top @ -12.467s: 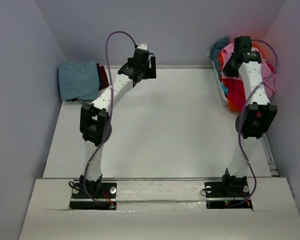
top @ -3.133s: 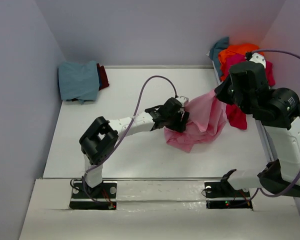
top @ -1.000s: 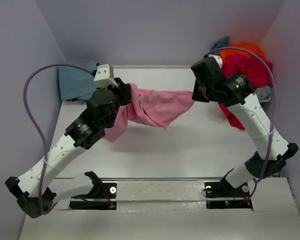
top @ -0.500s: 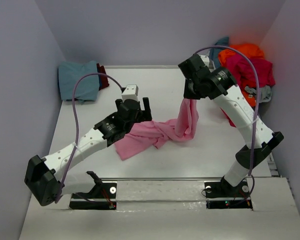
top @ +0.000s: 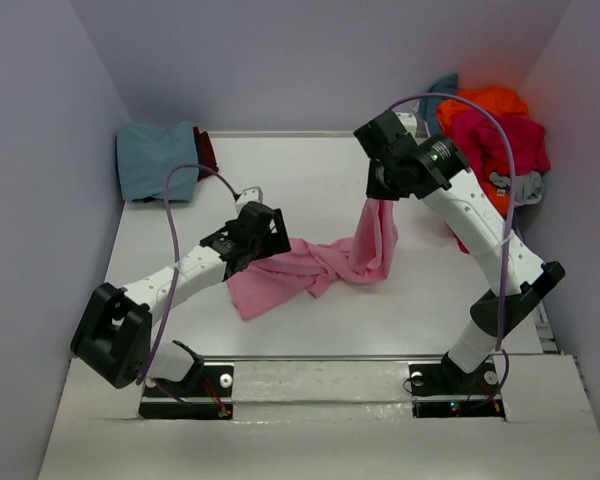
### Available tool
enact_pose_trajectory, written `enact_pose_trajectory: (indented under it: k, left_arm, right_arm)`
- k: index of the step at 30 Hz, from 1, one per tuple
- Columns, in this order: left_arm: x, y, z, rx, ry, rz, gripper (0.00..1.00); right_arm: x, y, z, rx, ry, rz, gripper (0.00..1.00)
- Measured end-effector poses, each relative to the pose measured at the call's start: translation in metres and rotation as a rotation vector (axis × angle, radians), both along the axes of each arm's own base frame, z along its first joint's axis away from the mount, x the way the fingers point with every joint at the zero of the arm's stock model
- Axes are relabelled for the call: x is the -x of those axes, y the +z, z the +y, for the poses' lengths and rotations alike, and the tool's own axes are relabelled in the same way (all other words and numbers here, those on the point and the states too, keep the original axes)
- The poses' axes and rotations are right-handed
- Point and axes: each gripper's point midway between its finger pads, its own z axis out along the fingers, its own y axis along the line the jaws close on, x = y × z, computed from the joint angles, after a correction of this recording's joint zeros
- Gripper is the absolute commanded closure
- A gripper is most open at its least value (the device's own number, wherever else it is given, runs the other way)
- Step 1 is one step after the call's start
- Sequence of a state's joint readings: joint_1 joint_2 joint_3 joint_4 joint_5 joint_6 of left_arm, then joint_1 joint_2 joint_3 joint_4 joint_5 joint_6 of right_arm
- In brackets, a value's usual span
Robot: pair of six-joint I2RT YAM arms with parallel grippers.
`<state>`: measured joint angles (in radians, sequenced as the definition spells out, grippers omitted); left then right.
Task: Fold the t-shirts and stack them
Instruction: Flatten the tshirt out
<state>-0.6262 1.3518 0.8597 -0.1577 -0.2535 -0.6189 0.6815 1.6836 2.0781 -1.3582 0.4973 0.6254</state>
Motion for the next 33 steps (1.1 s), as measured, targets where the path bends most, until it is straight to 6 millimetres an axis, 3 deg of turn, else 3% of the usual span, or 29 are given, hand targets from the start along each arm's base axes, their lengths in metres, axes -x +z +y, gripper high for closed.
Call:
enact_pose_trajectory:
  k: [3, 6, 16, 26, 33]
  left_arm:
    - [0.004, -0.019, 0.014, 0.054, 0.018, 0.069, 0.10]
    - [-0.002, -0.022, 0.027, 0.078, 0.054, 0.083, 0.09]
    - [-0.009, -0.020, 0.022, 0.151, 0.036, 0.093, 0.09]
    - [-0.023, -0.060, 0.035, 0.178, 0.078, 0.208, 0.10]
    - [-0.041, -0.057, 0.041, 0.206, 0.093, 0.207, 0.10]
  right_arm:
    - [0.003, 0.008, -0.005, -0.011, -0.007, -0.021, 0.93]
    - [0.004, 0.018, -0.011, -0.020, -0.018, -0.047, 0.93]
    - [0.003, 0.018, -0.016, -0.016, -0.027, -0.048, 0.93]
    - [0.005, 0.012, -0.015, -0.011, -0.019, -0.029, 0.93]
    - [0.008, 0.011, -0.017, -0.014, -0.016, -0.024, 0.93]
